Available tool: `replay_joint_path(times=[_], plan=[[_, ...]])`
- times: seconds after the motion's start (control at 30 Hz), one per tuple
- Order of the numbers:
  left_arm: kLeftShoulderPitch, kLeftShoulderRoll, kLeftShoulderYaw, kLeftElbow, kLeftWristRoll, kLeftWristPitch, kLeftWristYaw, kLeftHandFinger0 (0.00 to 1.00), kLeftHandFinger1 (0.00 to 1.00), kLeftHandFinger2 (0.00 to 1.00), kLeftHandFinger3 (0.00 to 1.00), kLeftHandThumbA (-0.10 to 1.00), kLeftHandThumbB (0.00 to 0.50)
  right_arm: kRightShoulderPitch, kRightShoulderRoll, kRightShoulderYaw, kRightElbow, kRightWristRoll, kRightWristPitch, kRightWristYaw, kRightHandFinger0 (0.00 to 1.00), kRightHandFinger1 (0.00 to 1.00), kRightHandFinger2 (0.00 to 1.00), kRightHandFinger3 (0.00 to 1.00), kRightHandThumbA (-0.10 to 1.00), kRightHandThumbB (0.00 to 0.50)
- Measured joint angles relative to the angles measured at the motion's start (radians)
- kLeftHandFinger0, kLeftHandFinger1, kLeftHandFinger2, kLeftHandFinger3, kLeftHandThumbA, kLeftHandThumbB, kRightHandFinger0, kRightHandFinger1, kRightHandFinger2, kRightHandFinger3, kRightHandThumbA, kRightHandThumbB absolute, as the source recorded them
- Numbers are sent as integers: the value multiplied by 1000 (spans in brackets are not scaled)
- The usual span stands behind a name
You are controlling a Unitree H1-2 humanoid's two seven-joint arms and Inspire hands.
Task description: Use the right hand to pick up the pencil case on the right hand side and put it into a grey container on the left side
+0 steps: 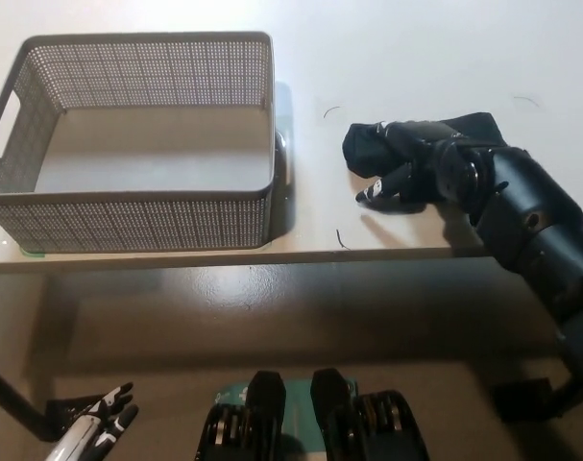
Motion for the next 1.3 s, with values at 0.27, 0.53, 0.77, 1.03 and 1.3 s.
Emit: replay_joint_path(times=[0.27,0.53,0.77,1.03,1.3], plan=[[0,0,-2,-2,2,-5,0,1000,1000,1000,1000,1000,347,0,17,22,66,-7,-43,-76,1000,1000,1000,1000,1000,500],[-1,0,-3,-10,21,-4,1,1000,1000,1000,1000,1000,327,2,19,9,109,1,-80,-138,808,932,1000,1000,372,378],[-1,-6,-3,-4,25,-4,1,1000,1000,1000,1000,1000,308,24,24,3,113,4,-104,-283,0,352,805,650,-100,153],[-4,-11,-2,-1,29,-4,1,1000,1000,1000,1000,1000,304,58,24,0,113,4,-147,-448,0,397,841,722,-100,28],[-21,-11,4,3,28,-16,1,1000,1000,1000,1000,1000,272,80,23,-21,129,6,-216,-579,0,345,785,790,-100,67]])
